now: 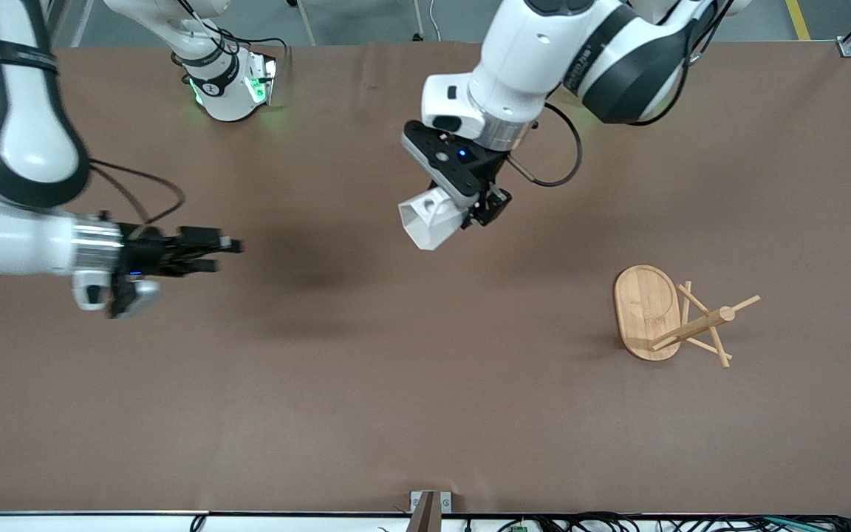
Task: Hang cup on rack
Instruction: 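Open the right gripper and withdraw while the left gripper carries the cup, then lower the cup's handle hole onto a rack peg with the left gripper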
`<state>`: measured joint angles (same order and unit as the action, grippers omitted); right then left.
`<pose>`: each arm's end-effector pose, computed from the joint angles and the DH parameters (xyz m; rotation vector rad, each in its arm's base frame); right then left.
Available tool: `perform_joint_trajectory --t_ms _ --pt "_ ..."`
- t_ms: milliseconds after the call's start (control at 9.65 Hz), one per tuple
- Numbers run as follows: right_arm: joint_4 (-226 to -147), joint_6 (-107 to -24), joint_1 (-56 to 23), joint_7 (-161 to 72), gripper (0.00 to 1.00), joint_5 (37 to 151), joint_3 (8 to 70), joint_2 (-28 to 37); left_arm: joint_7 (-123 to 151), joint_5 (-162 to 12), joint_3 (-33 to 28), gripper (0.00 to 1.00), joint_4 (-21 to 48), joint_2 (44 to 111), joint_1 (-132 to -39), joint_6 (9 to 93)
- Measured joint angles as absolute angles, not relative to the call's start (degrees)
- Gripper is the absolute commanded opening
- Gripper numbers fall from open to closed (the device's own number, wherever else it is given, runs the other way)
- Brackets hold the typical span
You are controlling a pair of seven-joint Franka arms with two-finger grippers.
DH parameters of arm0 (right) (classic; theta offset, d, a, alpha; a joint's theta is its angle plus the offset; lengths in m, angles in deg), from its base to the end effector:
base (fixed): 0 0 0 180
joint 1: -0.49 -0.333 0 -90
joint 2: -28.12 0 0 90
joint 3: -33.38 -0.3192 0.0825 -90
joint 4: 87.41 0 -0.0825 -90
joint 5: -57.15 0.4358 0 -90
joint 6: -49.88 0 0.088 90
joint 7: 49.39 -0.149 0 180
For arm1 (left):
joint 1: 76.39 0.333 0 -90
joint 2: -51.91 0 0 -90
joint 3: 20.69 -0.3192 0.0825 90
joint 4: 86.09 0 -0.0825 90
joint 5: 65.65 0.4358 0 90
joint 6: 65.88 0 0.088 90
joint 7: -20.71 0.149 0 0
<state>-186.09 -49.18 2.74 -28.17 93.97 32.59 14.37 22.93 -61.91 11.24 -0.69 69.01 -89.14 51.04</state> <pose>0.6535 0.0628 0.3930 -2.4759 -0.2027 0.1268 0.5534 -0.4795 0.5064 2.6999 -1.1354 0.3597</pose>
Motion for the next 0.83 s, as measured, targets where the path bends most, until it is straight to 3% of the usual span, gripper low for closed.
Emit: perform_joint_trajectory --t_ms 311,829 --pt "-180.1 -45.0 3.0 -28.0 1.00 84.5 41.6 15.7 20.7 -61.9 11.2 0.01 -0.7 69.0 -83.6 51.0" --pt "-176.1 -41.6 1.5 -32.0 1.00 61.1 41.9 25.1 15.4 -63.8 9.1 0.01 2.8 67.2 -80.1 50.8"
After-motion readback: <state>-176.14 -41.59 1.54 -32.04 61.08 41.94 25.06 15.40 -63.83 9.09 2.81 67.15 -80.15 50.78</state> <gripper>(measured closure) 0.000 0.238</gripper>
